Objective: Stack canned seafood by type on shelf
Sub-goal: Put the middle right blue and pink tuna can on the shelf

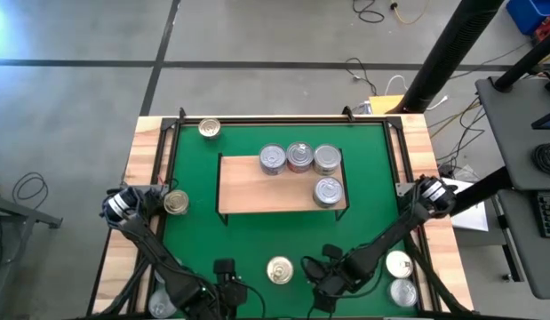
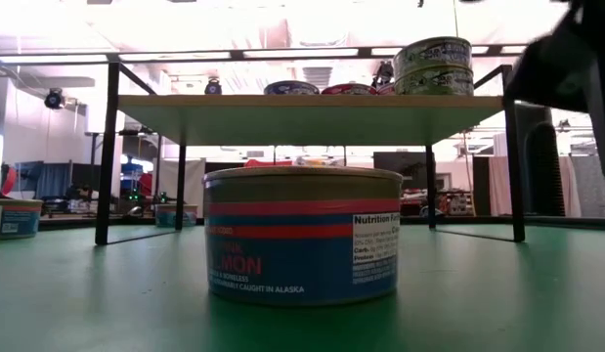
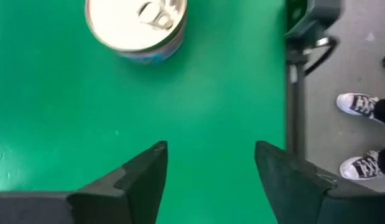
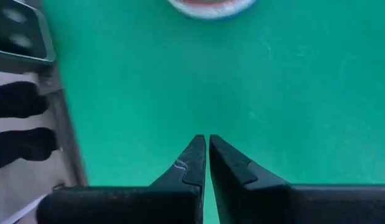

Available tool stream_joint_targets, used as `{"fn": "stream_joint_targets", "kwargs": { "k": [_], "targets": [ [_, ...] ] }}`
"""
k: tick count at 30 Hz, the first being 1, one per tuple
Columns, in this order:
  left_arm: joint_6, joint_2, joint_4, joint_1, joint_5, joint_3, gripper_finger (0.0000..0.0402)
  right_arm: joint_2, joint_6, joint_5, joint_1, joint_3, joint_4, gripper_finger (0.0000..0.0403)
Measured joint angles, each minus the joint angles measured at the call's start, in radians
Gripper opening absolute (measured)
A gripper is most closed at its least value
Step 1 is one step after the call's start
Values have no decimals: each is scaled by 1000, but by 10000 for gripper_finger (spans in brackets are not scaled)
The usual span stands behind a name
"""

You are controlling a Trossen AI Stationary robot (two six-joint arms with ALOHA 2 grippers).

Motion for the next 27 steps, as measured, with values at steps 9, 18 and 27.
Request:
{"fn": "stream_joint_targets", "kwargs": {
  "k": [9,18,27],
  "targets": [
    [33,-81,48,0,-2,-132,255,53,-5,1,-57,2,56,12],
    [45,-266,199,0,-3,-393,259,185,-110,28,-109,150,60,12],
    [148,-315,225,-1,9,-481,259,364,-176,162,-152,468,-27,12]
  ]
}}
